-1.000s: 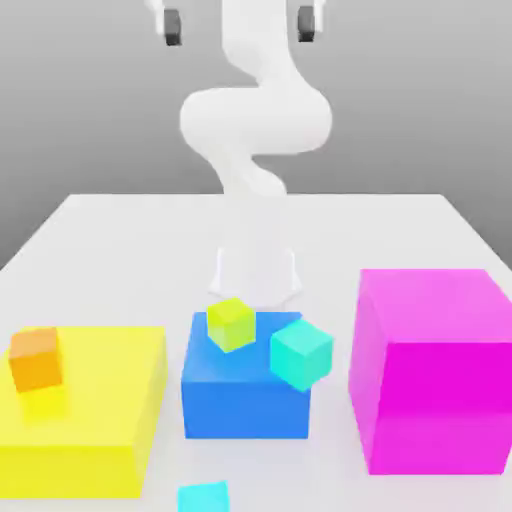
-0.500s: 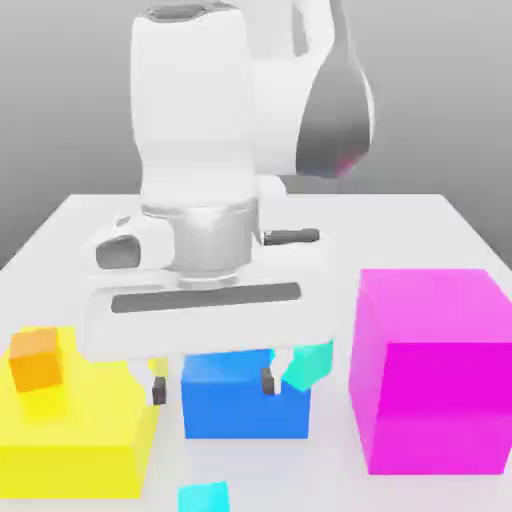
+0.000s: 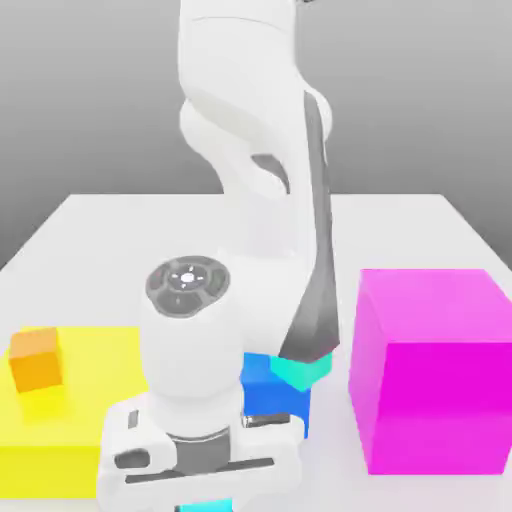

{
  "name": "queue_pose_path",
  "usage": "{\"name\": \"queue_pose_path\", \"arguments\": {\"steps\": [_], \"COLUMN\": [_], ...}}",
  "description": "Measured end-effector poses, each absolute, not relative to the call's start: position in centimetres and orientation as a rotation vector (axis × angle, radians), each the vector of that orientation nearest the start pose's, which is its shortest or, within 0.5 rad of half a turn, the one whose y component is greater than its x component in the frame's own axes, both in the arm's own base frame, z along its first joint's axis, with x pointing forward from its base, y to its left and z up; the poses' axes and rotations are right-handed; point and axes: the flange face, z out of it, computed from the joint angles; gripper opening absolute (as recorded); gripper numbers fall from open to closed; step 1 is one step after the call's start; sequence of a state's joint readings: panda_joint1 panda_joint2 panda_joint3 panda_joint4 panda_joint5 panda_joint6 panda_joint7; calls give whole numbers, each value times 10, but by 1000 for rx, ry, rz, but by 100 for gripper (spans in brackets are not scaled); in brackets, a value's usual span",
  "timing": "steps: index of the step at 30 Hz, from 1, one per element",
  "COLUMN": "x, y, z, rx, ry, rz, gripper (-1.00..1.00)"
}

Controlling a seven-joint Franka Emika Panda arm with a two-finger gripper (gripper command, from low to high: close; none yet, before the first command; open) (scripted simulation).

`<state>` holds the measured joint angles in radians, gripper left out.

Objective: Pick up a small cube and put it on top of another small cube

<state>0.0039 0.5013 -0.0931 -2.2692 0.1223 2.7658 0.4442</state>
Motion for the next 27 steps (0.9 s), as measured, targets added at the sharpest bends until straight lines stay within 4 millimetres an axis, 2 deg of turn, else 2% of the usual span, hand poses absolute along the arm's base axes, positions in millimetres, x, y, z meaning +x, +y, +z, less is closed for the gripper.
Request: {"name": "queue_pose_path", "arguments": {"steps": [2,5,10,16,22,27], "x": [526,525,504,464,417,374], "y": [-55,-55,-26,17,39,55], "z": [150,188,240,292,332,354], "rx": [-2985,-2984,-3015,-3059,-3093,-3121], "ry": [981,980,744,374,45,-233], "rz": [0,1,18,23,13,4], "gripper": [-100,-100,-100,-100,-100,-100]}}
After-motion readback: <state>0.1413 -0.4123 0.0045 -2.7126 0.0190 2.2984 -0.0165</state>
